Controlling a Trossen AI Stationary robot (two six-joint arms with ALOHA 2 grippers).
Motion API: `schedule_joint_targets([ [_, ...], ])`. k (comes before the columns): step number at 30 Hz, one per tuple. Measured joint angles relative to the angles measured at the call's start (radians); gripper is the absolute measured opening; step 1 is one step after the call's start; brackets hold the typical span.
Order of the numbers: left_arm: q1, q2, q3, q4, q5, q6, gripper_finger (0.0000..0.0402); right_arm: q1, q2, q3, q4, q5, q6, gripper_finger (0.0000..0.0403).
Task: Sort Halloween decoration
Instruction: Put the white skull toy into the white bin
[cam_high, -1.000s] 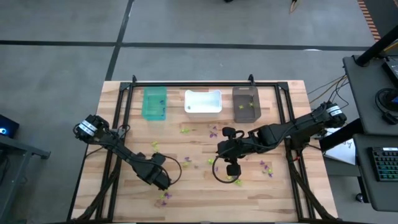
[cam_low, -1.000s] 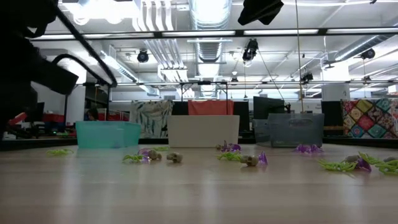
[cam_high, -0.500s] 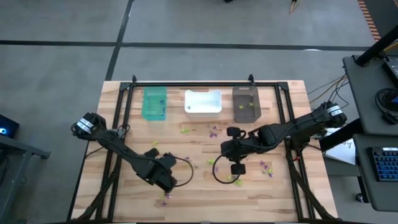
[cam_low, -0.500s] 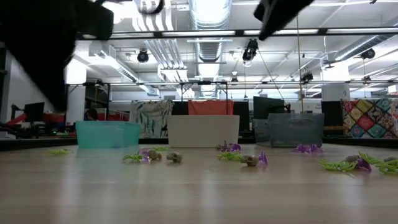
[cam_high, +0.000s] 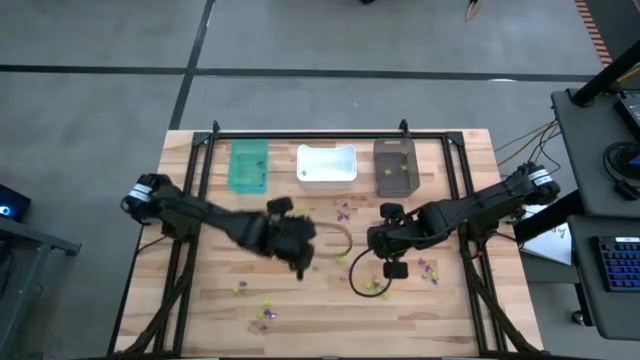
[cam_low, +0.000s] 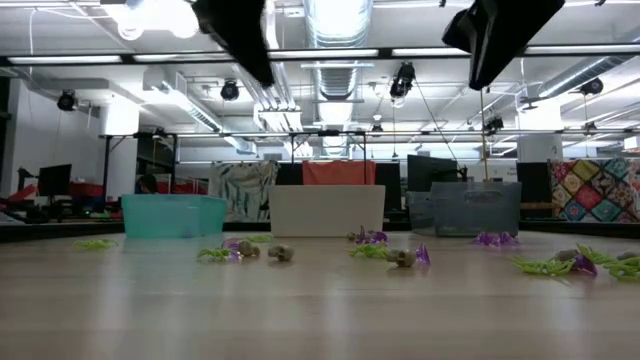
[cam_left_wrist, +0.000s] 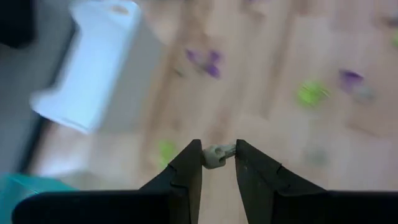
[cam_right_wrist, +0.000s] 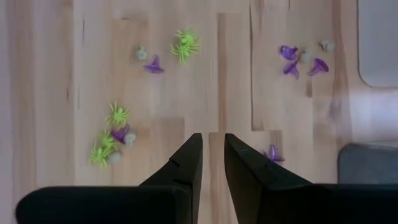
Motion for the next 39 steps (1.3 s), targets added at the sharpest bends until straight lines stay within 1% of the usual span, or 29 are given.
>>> schedule_joint_targets([
  [4,0.132,0.0,0.017,0.075,-0.002,0.179,0.0065,0.018,-0.03,-0.001,-0.012,0.001,0.004,0.0057],
  [8,0.285,0.008,0.017,0.181,0.057,0.3,0.0065,0.029,-0.063,-0.001,0.008,0.002,0.004,0.0057],
  [11,0.4,0.032,0.016,0.244,0.087,0.322,0.0065,0.03,-0.078,-0.003,0.031,0.007,0.004,0.0057],
  [14,0.5,0.067,0.016,0.287,0.117,0.314,0.0065,0.03,-0.081,-0.003,0.052,0.036,0.004,0.0057],
  [18,0.598,0.13,0.016,0.311,0.227,0.295,0.0065,0.03,-0.077,-0.004,0.054,0.055,0.004,0.0057],
  [20,0.626,0.166,0.018,0.31,0.255,0.297,0.0065,0.03,-0.076,-0.005,0.058,0.055,0.004,0.0057],
  [24,0.658,0.224,0.019,0.312,0.259,0.307,0.0066,0.03,-0.076,-0.01,0.078,0.055,0.005,0.0057],
  [27,0.66,0.254,0.019,0.312,0.259,0.316,0.0073,0.03,-0.076,-0.011,0.084,0.055,0.011,0.0057],
  [34,0.659,0.27,0.019,0.314,0.259,0.333,0.0118,0.03,-0.076,-0.026,0.094,0.056,0.056,0.0057],
  [39,0.653,0.241,0.019,0.314,0.258,0.338,0.0146,0.03,-0.075,-0.052,0.117,0.056,0.098,0.0057],
])
